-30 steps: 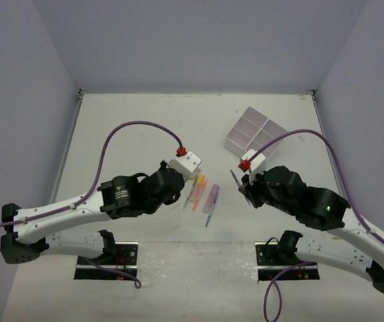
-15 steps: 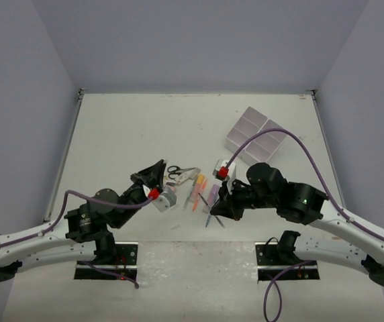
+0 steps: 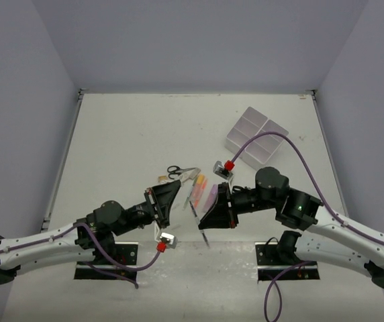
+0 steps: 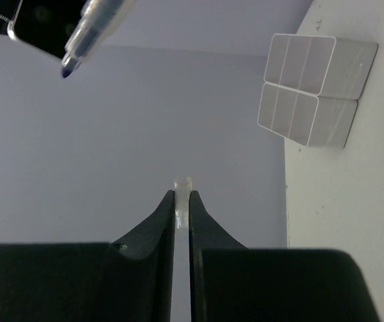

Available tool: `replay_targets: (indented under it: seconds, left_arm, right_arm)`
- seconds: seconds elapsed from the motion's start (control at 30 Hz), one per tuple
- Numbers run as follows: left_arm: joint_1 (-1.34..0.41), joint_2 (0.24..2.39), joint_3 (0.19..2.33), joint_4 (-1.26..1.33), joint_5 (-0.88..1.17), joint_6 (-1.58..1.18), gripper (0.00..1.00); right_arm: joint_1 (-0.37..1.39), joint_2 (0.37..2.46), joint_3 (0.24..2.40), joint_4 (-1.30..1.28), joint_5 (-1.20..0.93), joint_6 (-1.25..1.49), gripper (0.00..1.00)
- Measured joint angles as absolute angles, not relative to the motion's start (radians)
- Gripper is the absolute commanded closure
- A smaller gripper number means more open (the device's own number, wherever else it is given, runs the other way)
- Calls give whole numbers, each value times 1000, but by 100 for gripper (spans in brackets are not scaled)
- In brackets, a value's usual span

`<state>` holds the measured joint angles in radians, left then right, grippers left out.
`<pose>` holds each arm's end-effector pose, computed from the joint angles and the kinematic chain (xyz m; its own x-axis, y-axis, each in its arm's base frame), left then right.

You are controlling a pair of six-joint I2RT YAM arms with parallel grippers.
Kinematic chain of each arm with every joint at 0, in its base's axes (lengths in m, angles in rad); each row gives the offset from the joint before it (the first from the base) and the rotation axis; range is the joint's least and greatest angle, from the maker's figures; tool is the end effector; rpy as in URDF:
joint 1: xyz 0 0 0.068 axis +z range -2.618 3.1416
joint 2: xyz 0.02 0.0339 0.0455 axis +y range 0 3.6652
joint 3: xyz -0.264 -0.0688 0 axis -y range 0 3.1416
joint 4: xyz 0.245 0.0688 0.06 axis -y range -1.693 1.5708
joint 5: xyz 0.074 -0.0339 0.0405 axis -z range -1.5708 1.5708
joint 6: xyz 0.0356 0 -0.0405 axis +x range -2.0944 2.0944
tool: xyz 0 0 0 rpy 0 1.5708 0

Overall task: Sort the stationery into containers
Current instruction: Close the pen cap on the pen.

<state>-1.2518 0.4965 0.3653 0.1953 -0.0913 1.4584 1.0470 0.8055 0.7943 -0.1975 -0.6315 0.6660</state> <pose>0.0494 -0.1394 0.2737 0.9135 0.3894 -0.1177 0.0829 0.1052 0.9910 0.0735 0.1692 0.3399 -0.6918 -0.2006 -0.6937 -0.7127 0.0350 0.7006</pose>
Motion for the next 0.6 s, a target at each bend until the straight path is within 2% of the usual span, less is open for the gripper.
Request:
replay_targets:
  seconds: [0.6]
  left_arm:
    - [-1252,513,364,165,-77,1749,100]
  right_arm:
    - [958,889,712,-136,-773,741,100]
